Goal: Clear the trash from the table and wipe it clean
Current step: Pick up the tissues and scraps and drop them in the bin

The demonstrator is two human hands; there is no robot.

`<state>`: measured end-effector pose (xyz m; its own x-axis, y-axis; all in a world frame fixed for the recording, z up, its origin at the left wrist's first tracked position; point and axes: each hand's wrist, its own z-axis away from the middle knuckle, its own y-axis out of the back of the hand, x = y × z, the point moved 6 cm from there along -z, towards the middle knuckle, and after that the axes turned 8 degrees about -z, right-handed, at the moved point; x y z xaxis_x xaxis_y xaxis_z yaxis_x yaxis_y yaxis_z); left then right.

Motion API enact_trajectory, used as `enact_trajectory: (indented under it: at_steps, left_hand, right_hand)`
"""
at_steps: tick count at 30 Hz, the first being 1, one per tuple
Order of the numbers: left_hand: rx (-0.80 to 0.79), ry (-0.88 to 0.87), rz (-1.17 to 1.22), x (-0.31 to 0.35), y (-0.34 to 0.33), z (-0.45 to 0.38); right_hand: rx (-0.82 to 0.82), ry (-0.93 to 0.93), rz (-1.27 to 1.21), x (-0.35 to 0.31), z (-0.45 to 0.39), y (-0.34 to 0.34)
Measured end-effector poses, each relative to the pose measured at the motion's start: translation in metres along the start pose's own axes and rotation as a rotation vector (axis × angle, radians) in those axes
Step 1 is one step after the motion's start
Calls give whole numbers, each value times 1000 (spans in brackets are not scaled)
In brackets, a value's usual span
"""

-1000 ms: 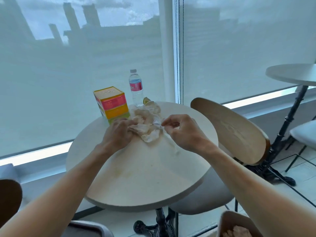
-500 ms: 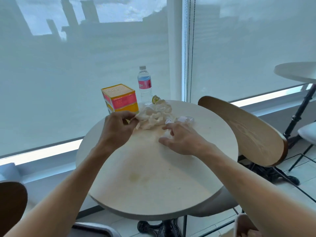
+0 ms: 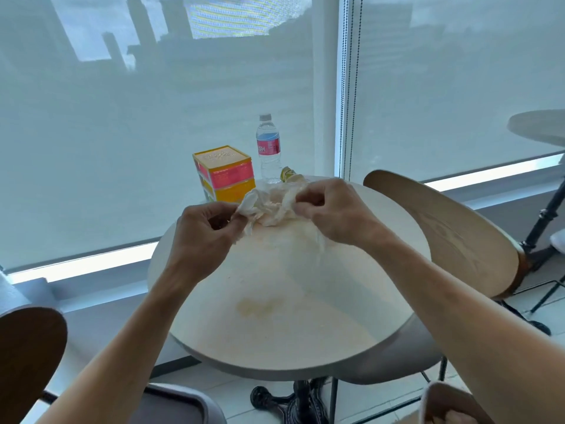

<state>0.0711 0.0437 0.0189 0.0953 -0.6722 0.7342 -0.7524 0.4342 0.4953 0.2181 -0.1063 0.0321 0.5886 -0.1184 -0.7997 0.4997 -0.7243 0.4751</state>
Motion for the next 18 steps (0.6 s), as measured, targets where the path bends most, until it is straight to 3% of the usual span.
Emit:
enact_trajectory:
  at_steps: [8,18]
  left_hand:
    - [-1,43,-4,11,-18,17]
    - [66,79,29,53,-35,50]
  right_hand:
    - [52,102,-320,-36,5,50]
    - [154,186,-436,-41,44,109]
